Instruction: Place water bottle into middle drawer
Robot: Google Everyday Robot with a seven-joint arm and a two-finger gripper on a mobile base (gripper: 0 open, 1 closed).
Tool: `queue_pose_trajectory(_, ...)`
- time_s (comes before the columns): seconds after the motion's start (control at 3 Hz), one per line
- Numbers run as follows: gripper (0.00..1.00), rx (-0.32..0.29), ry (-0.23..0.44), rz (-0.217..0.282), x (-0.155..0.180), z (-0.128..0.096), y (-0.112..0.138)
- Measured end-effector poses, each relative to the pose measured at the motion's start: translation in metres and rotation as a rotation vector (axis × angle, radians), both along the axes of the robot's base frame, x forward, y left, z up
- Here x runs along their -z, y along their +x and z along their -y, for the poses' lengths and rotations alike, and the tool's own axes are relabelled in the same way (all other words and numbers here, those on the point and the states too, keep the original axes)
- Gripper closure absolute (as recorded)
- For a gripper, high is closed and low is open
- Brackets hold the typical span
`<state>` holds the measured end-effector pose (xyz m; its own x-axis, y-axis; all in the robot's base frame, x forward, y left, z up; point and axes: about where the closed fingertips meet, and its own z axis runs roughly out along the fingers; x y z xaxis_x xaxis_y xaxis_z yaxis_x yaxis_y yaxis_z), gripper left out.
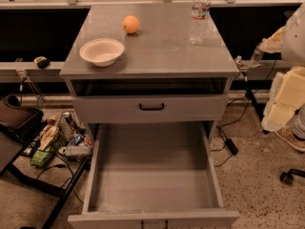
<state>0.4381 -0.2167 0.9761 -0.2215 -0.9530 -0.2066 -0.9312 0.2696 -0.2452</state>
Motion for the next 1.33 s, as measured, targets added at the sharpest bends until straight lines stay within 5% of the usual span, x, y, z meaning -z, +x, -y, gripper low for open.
queue_pose_trajectory(0.67,0.0,0.011,0.025,0.025,-0.001,0.0,0.0)
queue_pose_trajectory(1.0,0.0,0.034,0.137,0.079,0.012,0.011,0.024)
queue_pose_trajectory(1.33,0.0,0.055,0.339,0.192,0.019,0.01,0.096)
